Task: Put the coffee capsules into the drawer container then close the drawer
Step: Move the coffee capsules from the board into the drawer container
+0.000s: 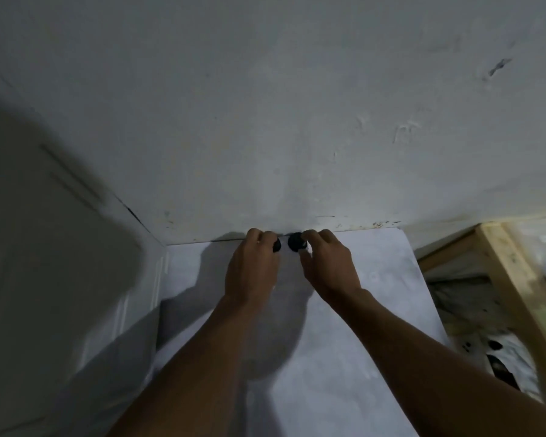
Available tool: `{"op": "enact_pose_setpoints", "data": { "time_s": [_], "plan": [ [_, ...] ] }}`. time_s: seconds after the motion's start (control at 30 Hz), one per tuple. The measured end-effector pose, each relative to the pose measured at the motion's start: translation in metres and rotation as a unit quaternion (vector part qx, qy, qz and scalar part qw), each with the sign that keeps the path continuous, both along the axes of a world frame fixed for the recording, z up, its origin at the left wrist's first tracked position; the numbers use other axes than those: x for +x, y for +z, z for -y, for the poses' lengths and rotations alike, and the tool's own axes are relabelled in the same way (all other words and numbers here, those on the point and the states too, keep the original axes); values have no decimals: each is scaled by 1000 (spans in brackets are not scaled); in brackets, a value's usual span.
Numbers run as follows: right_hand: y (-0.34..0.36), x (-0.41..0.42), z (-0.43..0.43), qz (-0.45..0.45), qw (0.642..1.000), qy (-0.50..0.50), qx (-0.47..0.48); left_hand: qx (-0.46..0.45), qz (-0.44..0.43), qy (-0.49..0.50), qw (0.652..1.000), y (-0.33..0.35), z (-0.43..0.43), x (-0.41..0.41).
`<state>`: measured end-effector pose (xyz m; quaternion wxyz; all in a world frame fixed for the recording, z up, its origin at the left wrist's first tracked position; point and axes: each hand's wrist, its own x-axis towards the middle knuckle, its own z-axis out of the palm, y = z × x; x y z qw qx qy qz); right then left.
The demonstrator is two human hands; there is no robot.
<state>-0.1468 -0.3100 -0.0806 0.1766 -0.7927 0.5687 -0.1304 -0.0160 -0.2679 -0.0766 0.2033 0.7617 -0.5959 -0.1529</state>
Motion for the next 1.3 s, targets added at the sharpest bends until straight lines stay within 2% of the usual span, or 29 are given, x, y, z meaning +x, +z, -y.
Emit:
{"op": "enact_pose_setpoints", "data": {
  "time_s": [0.2,0.47,0.63,0.97,1.13,1.3],
  "plan": [
    [-27,8,10,23,1000,-4,9,9,4,21,1000,-20,12,1],
    [-44,14,17,45,998,-17,-37,-43,-18,38,998,-44,18,3],
    [-41,12,14,55,998,-24,-26,-62,-47,53,996,-40,15,1],
    [25,-10,-37,82,995,-6,-47,-71,-44,34,996,29,-42,-13],
    [60,-26,-71,82,995,13,-56,-71,-15,6,997,63,-82,-31],
    [93,-45,-119,107,991,26,-73,-108,10,16,994,86,-131,-48]
  ]
}}
